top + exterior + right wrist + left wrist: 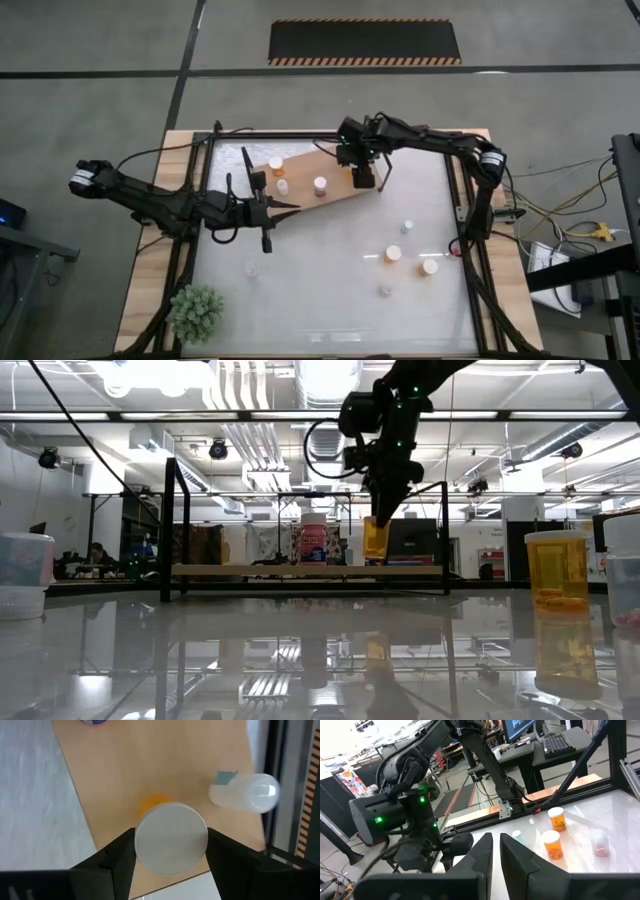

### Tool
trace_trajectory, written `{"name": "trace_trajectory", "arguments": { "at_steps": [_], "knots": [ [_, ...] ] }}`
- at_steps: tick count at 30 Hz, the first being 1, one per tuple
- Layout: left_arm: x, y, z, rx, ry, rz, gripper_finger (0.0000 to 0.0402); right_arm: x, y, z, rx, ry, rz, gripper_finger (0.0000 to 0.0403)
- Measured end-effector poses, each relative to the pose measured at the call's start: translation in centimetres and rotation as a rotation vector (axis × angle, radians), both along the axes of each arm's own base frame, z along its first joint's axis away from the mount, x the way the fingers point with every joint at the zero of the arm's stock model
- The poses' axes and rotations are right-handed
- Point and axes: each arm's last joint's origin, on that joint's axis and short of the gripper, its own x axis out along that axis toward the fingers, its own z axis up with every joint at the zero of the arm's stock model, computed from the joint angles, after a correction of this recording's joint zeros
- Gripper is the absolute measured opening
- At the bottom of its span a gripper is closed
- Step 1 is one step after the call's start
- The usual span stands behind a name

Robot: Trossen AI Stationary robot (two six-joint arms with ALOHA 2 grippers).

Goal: Pick and place medicine bottles onto shelf by color
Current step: Put the top orange pill bottle on the shelf, then put the small pink pill bottle on the shelf

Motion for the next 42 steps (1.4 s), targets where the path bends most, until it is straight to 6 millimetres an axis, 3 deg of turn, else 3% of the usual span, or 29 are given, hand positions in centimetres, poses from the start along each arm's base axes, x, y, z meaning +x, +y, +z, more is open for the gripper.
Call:
{"name": "trace_trajectory", "arguments": {
  "at_steps": [16, 30, 36, 42],
  "knots": [
    [0.0, 0.0, 0.0, 0.001, 0.0, 0.0, 0.0017, 0.3, 0.0, -0.8, 0.043, 0.006, -0.004, 0.0217],
    [0.0, 0.0, 0.0, 0.001, 0.0, 0.0, 0.0017, 0.3, 0.0, -0.5, 0.037, -0.012, -0.01, 0.0288],
    [0.0, 0.0, 0.2, -0.005, -0.019, -0.001, 0.0017, -0.4, 1.0, 1.9, 0.029, -0.08, -0.024, 0.0291],
    [0.1, -0.1, 0.2, -0.068, -0.034, -0.002, 0.0017, -1.4, 4.4, 5.6, 0.052, -0.201, -0.009, 0.0269]
  ]
}}
